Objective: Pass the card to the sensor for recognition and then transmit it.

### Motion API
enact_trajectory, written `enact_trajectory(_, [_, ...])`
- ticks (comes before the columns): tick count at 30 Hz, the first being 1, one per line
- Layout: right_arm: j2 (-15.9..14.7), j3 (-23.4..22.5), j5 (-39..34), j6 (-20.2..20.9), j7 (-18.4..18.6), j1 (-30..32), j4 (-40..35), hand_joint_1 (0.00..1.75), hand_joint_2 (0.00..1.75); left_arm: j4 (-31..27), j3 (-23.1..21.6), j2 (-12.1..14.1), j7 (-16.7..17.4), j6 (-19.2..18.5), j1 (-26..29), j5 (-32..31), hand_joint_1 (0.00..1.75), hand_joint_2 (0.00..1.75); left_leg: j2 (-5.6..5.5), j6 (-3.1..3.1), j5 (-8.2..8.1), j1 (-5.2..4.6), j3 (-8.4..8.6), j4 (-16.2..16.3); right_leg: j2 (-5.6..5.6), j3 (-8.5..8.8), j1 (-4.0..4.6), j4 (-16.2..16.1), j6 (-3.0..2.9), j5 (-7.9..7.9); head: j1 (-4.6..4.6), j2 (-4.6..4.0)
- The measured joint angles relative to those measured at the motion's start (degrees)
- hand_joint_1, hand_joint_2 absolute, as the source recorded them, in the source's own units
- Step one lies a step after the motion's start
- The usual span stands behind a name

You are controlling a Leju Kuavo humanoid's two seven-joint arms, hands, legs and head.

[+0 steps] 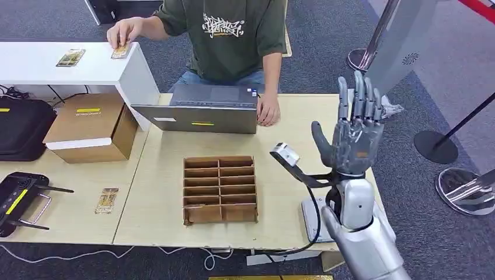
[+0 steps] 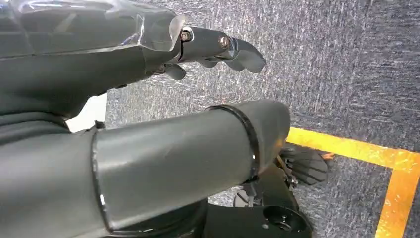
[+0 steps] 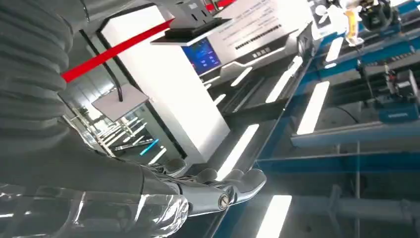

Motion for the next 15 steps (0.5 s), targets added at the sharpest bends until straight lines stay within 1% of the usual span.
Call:
enact_trajectory(4, [0.02, -0.36, 0.00, -0.15, -0.55, 0.61, -0.68, 0.00, 1.75, 0.00, 0.00, -0.02, 0.00, 0.00, 0.02, 0.02, 0.00, 0.00, 0.00, 0.00, 0.00, 0.00, 0.00, 0.00, 0.00, 0.00, 0.00, 0.00, 0.00, -0.01, 0.00, 0.00])
enact_trajectory(5, [0.88, -3.10, 0.00, -0.83, -5.42, 5.68, -4.98, 0.00, 1.75, 0.00, 0.00, 0.00, 0.00, 0.00, 0.17, 0.24, 0.00, 0.00, -0.01, 0.03, -0.03, 0.01, 0.00, -0.01, -0.02, 0.00, 0.00, 0.00, -0.01, -0.03, 0.00, 0.00])
enact_trajectory(6, [2.12, -5.29, 0.00, -1.31, -8.39, 8.71, -7.54, 0.00, 1.75, 0.00, 0.00, 0.02, -0.02, 0.00, 0.28, 0.37, 0.00, 0.00, -0.01, 0.04, -0.04, 0.01, -0.01, -0.02, -0.01, 0.00, 0.00, 0.00, -0.02, -0.03, -0.02, 0.00])
enact_trajectory(7, [5.22, -8.82, 0.00, -2.16, -12.03, 13.34, -11.29, 0.00, 1.75, 0.00, 0.00, 0.00, -0.02, 0.15, 0.31, 0.52, 0.00, 0.00, 0.01, 0.04, -0.04, 0.04, 0.01, -0.03, 0.00, 0.00, 0.01, 0.01, -0.06, -0.06, 0.00, 0.00])
enact_trajectory(8, [8.31, -10.77, 0.00, -2.75, -12.26, 17.72, -14.27, 0.00, 1.75, 0.00, 0.02, 0.00, -0.02, 0.15, 0.31, 0.61, 0.00, 0.00, 0.02, 0.02, -0.02, 0.04, 0.02, -0.04, 0.01, 0.00, 0.04, 0.02, -0.07, -0.07, 0.00, 0.00])
enact_trajectory(9, [9.82, -10.90, 0.00, -2.93, -11.14, 20.19, -15.82, 0.00, 1.75, 0.00, 0.02, -0.02, -0.02, 0.13, 0.31, 0.70, 0.00, 0.00, 0.03, 0.02, -0.02, 0.04, 0.02, -0.04, 0.01, 0.00, 0.05, 0.02, -0.07, -0.07, 0.00, 0.00])
enact_trajectory(12, [11.17, -10.92, 0.00, -2.95, -10.70, 22.15, -17.26, 0.00, 1.75, 0.00, 0.04, 0.00, -0.02, 0.13, 0.31, 0.72, 0.00, 0.00, 0.04, 0.02, -0.02, 0.03, 0.02, -0.04, 0.02, 0.01, 0.04, 0.02, -0.07, -0.07, 0.00, 0.00])
enact_trajectory(15, [11.87, -10.92, 0.00, -2.95, -10.66, 23.07, -18.04, 0.00, 1.75, 0.00, 0.09, -0.02, -0.02, 0.13, 0.31, 0.72, 0.00, 0.00, 0.04, 0.02, -0.02, 0.01, 0.02, -0.04, 0.03, 0.01, 0.01, 0.02, -0.07, -0.07, 0.00, 0.00])
